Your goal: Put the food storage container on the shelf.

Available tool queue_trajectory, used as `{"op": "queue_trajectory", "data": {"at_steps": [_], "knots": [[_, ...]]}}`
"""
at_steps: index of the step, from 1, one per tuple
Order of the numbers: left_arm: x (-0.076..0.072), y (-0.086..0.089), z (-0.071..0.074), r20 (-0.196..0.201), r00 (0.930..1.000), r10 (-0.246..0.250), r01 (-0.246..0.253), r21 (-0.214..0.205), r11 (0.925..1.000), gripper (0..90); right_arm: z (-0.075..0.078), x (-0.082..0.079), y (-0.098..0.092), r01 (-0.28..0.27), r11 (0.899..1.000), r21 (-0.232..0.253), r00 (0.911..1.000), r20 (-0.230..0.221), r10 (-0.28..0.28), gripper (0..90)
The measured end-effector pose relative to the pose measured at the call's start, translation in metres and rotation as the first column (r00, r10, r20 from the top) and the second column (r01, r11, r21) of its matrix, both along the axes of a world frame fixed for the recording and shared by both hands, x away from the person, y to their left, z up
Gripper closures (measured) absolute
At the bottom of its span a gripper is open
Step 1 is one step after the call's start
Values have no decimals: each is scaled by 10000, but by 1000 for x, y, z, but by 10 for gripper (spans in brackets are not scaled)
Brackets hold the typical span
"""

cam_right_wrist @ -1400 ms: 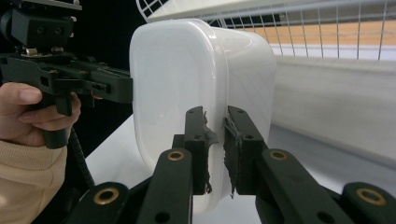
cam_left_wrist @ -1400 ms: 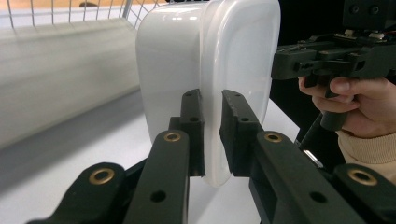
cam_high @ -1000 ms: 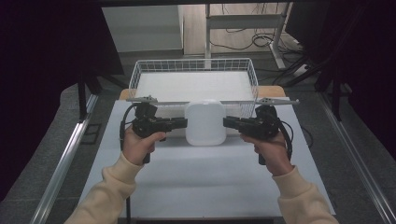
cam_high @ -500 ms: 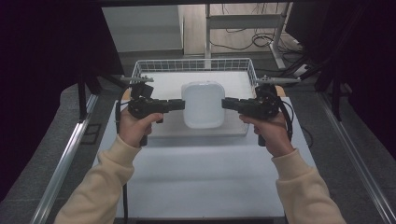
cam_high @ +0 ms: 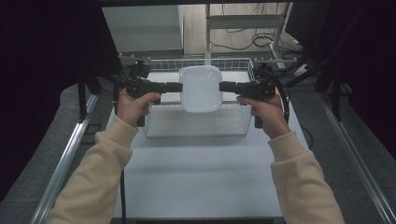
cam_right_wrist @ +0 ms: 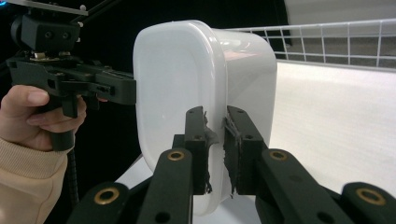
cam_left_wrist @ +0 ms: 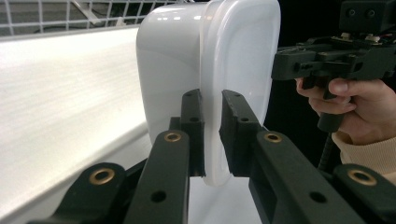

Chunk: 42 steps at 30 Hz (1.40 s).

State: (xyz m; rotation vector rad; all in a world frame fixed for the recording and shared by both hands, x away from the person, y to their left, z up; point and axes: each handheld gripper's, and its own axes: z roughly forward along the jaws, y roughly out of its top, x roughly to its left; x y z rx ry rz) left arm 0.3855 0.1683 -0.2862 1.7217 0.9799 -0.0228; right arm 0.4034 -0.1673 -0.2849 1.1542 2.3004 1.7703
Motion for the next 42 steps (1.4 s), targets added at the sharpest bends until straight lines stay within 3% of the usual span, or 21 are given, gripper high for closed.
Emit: {"op": "queue_trajectory", "data": {"at_steps": [6,11,17,18,21,27,30,35,38,42], "knots": [[11,6,5,-40,10000,50,-50,80,10000,803,7,13,6,-66,9999,-127,9999,-78,65,795],[25,9,6,-330,9995,-1,1,12,10000,803,9,26,11,-22,9999,-153,9995,-315,17,794],[49,14,0,-913,9958,-111,98,-146,9998,802,6,46,12,-19,10000,3,9956,-937,20,796],[55,15,-3,-1179,9930,-107,86,-183,9998,801,5,49,12,-18,10000,20,9947,-1029,20,797],[64,15,-8,-1467,9891,-87,64,-159,9999,798,1,60,14,1,10000,64,9897,-1431,8,797],[85,20,-13,-2279,9737,-66,-107,-745,9972,797,-1,80,16,150,9995,280,9775,-2110,-88,788],[96,20,-13,-2688,9632,-51,-227,-1001,9947,797,-2,91,17,360,9992,176,9641,-2640,-300,774],[112,19,-18,-3307,9437,79,-546,-1321,9897,774,-8,109,16,593,9977,328,9344,-3536,-439,745],[120,22,-24,-3643,9312,117,-751,-1604,9842,757,-11,115,18,773,9963,374,9239,-3782,-575,726],[125,24,-30,-3810,9242,244,-978,-1746,9798,746,-15,118,21,947,9946,433,9127,-4027,-693,701]]}}
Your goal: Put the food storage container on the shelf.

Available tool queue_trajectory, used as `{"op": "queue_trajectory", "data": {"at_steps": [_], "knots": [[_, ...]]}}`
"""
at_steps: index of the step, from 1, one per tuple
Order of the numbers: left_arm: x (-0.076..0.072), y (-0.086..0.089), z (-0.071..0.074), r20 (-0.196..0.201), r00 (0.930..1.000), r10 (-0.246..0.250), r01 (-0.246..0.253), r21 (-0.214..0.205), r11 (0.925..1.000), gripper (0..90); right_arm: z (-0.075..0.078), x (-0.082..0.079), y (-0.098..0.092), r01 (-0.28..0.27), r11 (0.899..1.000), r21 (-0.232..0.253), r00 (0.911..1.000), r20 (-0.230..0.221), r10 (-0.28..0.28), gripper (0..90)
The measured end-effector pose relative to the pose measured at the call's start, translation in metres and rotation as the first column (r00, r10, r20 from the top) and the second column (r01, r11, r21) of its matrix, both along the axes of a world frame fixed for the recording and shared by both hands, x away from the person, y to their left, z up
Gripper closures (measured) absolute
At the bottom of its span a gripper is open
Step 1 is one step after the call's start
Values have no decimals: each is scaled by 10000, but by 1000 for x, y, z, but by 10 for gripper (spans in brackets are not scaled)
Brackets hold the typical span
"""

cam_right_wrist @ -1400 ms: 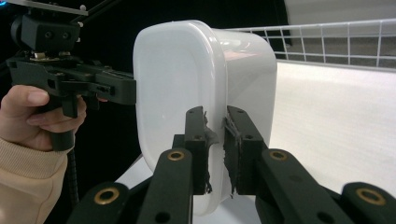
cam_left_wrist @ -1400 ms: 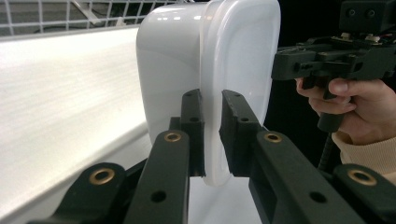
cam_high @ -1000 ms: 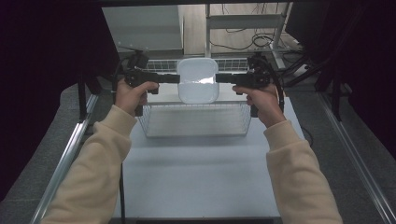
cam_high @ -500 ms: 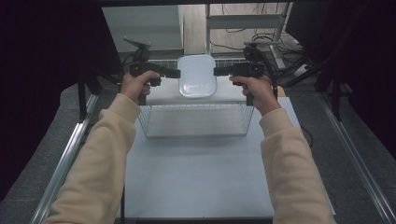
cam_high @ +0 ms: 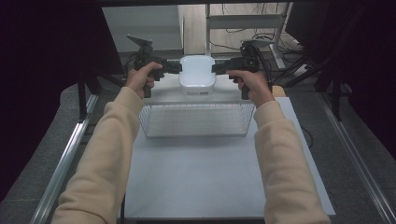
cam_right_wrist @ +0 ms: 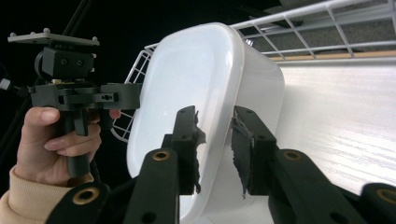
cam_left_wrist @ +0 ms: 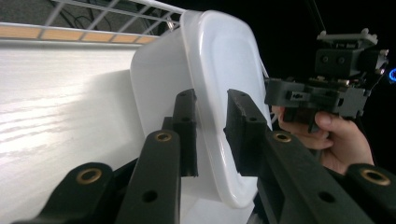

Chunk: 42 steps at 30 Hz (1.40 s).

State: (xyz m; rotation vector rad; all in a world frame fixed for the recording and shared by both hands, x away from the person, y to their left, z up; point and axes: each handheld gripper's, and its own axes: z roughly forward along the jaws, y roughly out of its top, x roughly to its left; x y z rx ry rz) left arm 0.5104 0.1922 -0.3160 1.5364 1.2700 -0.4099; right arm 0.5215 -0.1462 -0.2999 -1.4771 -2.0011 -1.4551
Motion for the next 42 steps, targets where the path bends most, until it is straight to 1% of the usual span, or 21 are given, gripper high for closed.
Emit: {"op": "queue_trajectory", "data": {"at_steps": [2,4,8,12,14,15,16,18,19,22,24,25,26,30,31,32,34,35,38,40,42], "knots": [[2,0,-2,-97,9999,94,-91,248,9996,746,-5,3,2,14,10000,-68,9996,-267,-16,667],[2,1,-4,-91,9999,124,-123,77,9999,744,-8,4,4,91,10000,-41,9988,-471,-93,657],[2,1,-5,-96,9998,166,-165,44,9999,738,-9,4,4,374,9993,79,9987,-361,-371,659],[1,-2,-5,-63,9999,140,-139,186,9997,707,-9,4,5,361,9993,-15,9991,-238,-361,641],[-1,-4,-3,173,9998,121,-125,215,9997,627,-8,3,6,283,9996,67,9996,-93,-282,548],[-3,-5,-1,377,9991,212,-220,222,9995,578,-8,2,7,273,9996,91,9994,211,-275,464],[-6,-5,1,629,9974,356,-379,352,9987,542,-5,-1,8,270,9995,148,9976,636,-279,416],[-11,-5,5,1006,9930,618,-683,623,9957,448,1,-6,8,439,9990,-14,9897,1366,-433,334],[-14,-4,7,1199,9907,643,-722,625,9954,405,4,-10,8,500,9987,-123,9833,1759,-470,301],[-28,-4,14,1834,9809,654,-873,1137,9897,349,13,-23,6,552,9971,-532,9658,2564,-398,247],[-41,-2,16,2150,9748,590,-892,1336,9870,324,15,-33,3,512,9946,-906,9524,3042,-213,228],[-46,-2,16,2231,9730,590,-922,1414,9857,310,16,-40,-1,549,9917,-1160,9411,3380,-126,223],[-54,-1,16,2406,9683,664,-1060,1556,9821,301,16,-45,-3,593,9897,-1302,9348,3550,-93,219],[-85,3,11,2898,9560,460,-1141,2229,9681,276,11,-70,-17,553,9835,-1720,9157,4015,187,217],[-90,3,10,2982,9536,404,-1128,2298,9667,274,9,-76,-20,508,9825,-1790,9126,4081,272,218],[-104,4,5,3178,9478,259,-1077,2426,9641,273,7,-80,-22,482,9823,-1811,9098,4138,317,218],[-115,5,1,3292,9442,95,-978,2526,9626,271,1,-95,-31,433,9803,-1928,8953,4429,475,219],[-122,5,-3,3389,9408,39,-967,2573,9615,270,-1,-99,-33,400,9808,-1906,8894,4541,520,220],[-145,6,-18,3644,9311,-166,-891,2712,9584,270,-12,-116,-40,325,9777,-2077,8801,4695,705,224],[-158,5,-31,3703,9282,-362,-807,2953,9520,269,-23,-131,-44,229,9723,-2325,8695,4846,954,227],[-171,4,-45,3681,9283,-530,-717,3170,9457,267,-33,-143,-47,126,9698,-2437,8655,4883,1115,229]]}}
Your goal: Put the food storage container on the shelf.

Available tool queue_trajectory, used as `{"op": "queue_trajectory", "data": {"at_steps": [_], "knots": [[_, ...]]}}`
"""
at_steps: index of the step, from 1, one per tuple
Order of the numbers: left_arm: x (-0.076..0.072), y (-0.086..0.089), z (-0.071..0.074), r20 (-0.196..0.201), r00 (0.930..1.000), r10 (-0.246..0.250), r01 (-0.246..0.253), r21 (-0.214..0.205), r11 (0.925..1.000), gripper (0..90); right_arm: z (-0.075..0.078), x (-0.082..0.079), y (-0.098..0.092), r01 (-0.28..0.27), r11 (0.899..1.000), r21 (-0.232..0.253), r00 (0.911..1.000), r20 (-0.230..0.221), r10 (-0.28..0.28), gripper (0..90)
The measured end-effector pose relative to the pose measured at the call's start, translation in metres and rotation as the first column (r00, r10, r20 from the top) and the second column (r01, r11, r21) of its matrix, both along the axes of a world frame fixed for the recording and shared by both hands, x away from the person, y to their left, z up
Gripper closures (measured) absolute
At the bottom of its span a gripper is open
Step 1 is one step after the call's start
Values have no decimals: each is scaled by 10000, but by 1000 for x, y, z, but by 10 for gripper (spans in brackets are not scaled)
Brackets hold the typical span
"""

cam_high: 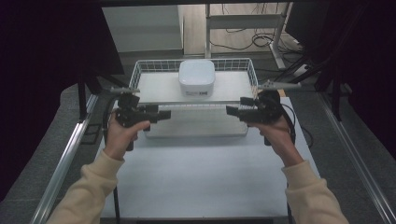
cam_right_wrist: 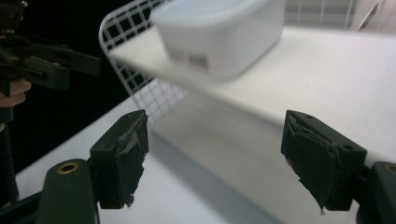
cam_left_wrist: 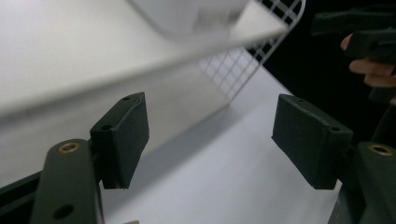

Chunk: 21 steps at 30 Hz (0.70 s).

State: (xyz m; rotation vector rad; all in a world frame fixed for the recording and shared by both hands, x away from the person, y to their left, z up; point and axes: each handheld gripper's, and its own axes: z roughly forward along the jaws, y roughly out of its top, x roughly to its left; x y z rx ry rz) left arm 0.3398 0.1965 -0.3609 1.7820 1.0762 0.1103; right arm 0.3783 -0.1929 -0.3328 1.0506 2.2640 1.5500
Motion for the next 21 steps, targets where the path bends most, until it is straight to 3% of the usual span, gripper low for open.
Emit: {"op": "queue_trajectory", "data": {"at_steps": [5,11,14,18,21], "knots": [[-26,-1,-32,50,9999,132,-134,604,9981,264,-37,-33,-6,-227,9994,-277,9997,-123,223,233],[-46,0,-65,-37,9997,261,-255,1120,9934,260,-77,-59,-12,-215,9972,-710,9997,-120,207,244],[-53,0,-82,-237,9994,265,-228,1448,9892,259,-94,-66,-15,-299,9976,-618,9992,-269,283,247],[-60,-1,-102,-533,9983,222,-129,1684,9856,259,-114,-72,-18,-196,9951,-965,9980,-617,137,247],[-60,-2,-109,-654,9976,216,-90,1863,9825,256,-127,-75,-22,-100,9947,-1028,9971,-761,22,248]]}}
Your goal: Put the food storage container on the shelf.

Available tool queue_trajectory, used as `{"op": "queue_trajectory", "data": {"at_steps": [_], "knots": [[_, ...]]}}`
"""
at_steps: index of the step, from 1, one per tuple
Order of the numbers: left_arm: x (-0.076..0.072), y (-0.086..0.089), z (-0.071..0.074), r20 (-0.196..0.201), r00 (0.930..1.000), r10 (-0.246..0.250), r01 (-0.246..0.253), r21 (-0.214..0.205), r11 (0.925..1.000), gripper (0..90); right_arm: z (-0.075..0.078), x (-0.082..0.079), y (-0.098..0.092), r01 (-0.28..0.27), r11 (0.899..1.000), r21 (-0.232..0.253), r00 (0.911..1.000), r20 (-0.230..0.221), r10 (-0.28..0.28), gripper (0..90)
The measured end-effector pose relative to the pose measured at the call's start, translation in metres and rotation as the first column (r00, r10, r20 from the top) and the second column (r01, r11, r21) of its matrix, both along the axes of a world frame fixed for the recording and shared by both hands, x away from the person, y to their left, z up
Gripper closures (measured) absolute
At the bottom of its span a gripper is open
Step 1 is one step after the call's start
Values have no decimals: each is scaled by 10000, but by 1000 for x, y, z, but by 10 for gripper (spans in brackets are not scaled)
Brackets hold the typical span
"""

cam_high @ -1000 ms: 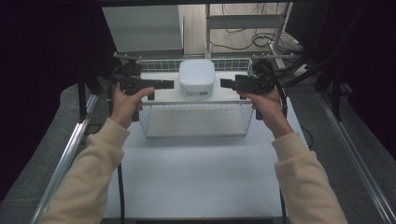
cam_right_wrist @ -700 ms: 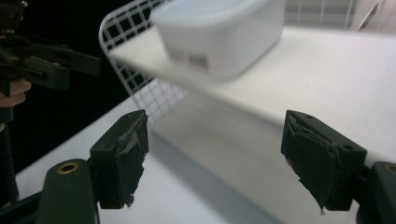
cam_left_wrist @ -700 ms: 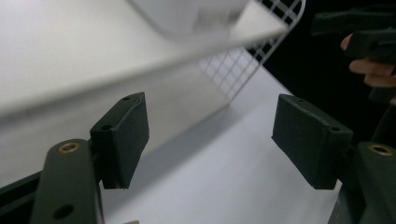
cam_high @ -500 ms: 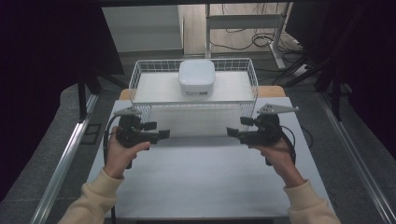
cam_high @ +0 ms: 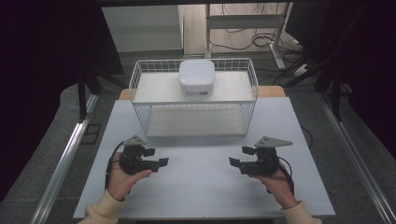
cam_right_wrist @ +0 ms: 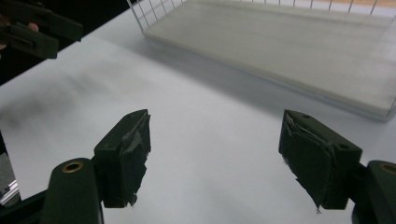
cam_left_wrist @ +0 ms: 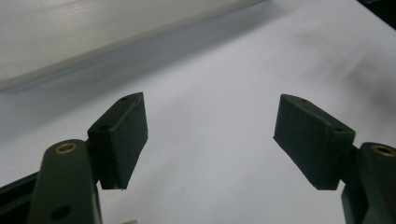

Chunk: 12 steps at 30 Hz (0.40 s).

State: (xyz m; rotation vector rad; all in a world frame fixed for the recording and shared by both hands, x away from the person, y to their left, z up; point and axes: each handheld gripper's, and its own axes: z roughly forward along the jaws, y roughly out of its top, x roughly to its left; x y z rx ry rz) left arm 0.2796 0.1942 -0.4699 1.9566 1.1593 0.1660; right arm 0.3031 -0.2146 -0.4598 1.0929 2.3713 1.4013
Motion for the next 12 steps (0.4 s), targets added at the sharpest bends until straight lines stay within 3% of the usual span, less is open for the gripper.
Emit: {"op": "queue_trajectory", "data": {"at_steps": [5,12], "knots": [[-1,-3,0,206,9998,-13,7,251,9997,256,-3,-1,-1,112,9999,-22,9999,80,-112,247],[-1,1,-5,99,9998,143,-146,258,9996,255,-4,-2,-3,171,9992,-358,9961,876,-139,222]]}}
